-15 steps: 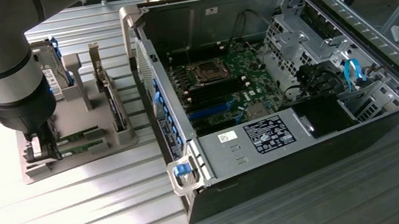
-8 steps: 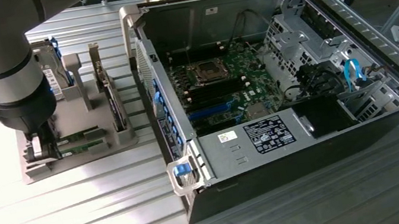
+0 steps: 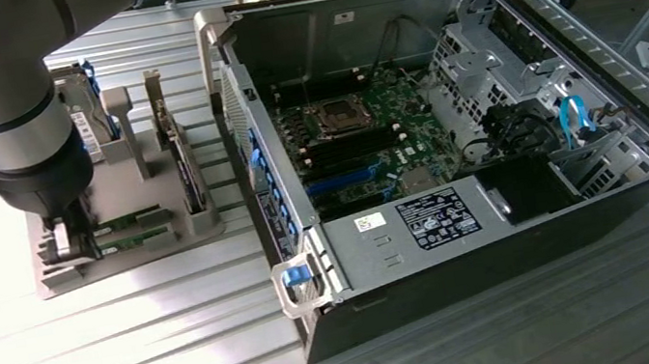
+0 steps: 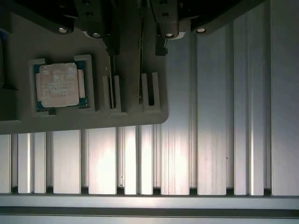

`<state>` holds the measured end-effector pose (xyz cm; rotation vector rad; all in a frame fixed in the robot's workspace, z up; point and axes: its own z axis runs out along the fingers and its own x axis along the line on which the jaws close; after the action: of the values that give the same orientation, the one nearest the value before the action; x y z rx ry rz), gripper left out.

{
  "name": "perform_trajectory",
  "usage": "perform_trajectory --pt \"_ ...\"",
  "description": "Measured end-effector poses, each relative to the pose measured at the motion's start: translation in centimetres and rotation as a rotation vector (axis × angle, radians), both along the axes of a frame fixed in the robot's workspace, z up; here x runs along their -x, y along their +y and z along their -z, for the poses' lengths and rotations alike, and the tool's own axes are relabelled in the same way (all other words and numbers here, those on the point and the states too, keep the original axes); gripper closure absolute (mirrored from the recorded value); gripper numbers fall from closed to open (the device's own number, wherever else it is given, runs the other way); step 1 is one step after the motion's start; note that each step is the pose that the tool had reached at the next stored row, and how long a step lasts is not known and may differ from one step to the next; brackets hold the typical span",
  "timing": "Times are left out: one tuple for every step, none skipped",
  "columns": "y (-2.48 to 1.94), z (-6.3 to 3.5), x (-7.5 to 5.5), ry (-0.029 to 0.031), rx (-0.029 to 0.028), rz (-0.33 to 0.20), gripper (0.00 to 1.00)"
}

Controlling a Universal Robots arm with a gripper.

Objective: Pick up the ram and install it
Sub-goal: 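Pick up the ram and move it above insertion slot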

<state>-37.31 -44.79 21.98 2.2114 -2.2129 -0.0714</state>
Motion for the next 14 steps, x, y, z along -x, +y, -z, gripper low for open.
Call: perform_trajectory --pt "0.0 0.07 0.0 -0.0001 -0.0001 0.0 0.56" --pt "0.0 0.15 0.0 0.0 0.0 0.0 0.56" --pt "0.0 0.22 -0.01 -0.0001 -0.0001 0.0 0.56" --pt "0.01 0.29 -0.02 -0.0001 -0.0001 0.0 0.56" --pt "0.01 0.35 -0.05 0.0 0.0 0.0 0.56" --pt "0.0 0.42 -0.08 0.0 0.0 0.0 0.56" --pt "0.0 0.49 -0.12 0.0 0.0 0.0 0.56" --pt "0.0 0.54 -0.17 0.0001 0.0001 0.0 0.56" --pt "0.0 0.6 -0.22 0.0 0.0 0.0 0.56" --pt "0.0 0.67 -0.27 0.0 0.0001 0.0 0.56" --pt "0.0 0.71 -0.3 0.0001 0.0003 0.0 0.56" --pt "0.0 0.81 -0.38 0.0 0.0005 0.0 0.56" --pt "0.0 0.86 -0.42 0.0 0.0007 0.0 0.56" --pt "0.0 0.89 -0.45 0.0001 0.0009 0.0 0.56"
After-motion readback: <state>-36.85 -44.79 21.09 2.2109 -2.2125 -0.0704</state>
